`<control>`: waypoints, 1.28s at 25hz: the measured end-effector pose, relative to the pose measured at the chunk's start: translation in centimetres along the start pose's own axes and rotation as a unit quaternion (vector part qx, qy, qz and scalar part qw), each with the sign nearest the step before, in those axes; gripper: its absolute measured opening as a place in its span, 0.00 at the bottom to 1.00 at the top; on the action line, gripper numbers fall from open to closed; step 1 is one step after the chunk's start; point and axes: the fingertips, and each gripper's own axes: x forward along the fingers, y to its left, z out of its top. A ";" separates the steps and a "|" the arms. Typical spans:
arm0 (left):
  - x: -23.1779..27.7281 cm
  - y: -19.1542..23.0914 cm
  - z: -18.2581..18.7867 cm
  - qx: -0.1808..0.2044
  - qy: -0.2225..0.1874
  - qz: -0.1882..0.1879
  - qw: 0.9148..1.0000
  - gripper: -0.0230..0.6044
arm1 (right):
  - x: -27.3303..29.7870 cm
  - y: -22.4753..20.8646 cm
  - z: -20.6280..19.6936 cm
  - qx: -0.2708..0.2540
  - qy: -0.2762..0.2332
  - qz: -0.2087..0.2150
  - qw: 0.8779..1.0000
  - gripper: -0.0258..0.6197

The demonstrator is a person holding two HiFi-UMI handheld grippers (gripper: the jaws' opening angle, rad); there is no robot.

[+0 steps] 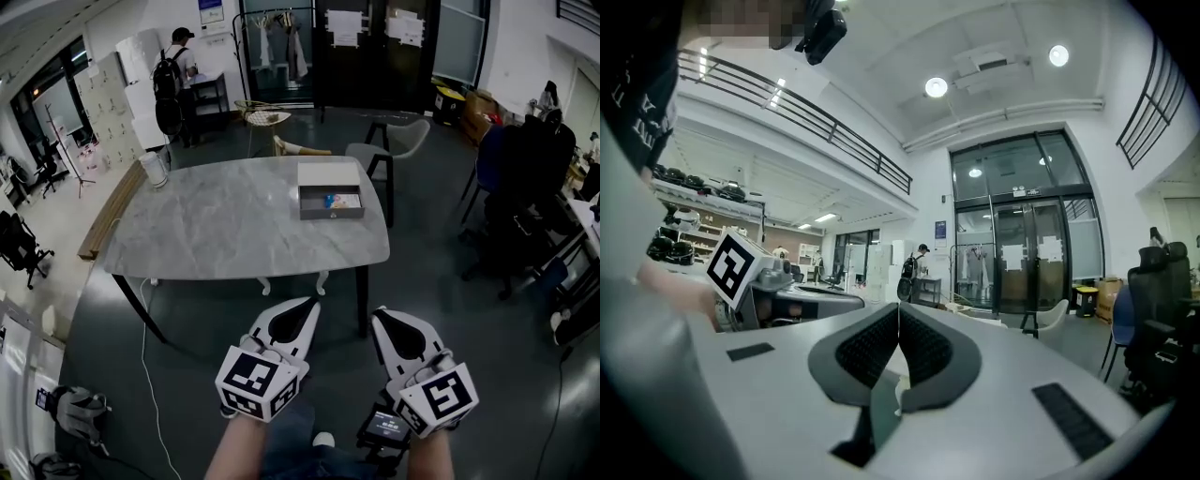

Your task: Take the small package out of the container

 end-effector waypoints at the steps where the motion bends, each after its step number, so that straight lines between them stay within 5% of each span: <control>1: 0.5 0.4 -0.2 0.004 0.002 -0.003 1.000 0.05 | 0.6 -0.3 -0.1 0.000 0.001 -0.002 1.000 0.08; 21: 15.7 15.3 2.0 -0.013 -0.011 -0.068 0.998 0.06 | 17.7 -9.1 1.2 -0.017 0.029 -0.057 0.998 0.08; 32: 19.1 20.9 0.9 -0.024 -0.001 -0.089 0.996 0.06 | 24.4 -11.6 -0.6 -0.020 0.063 -0.077 0.995 0.08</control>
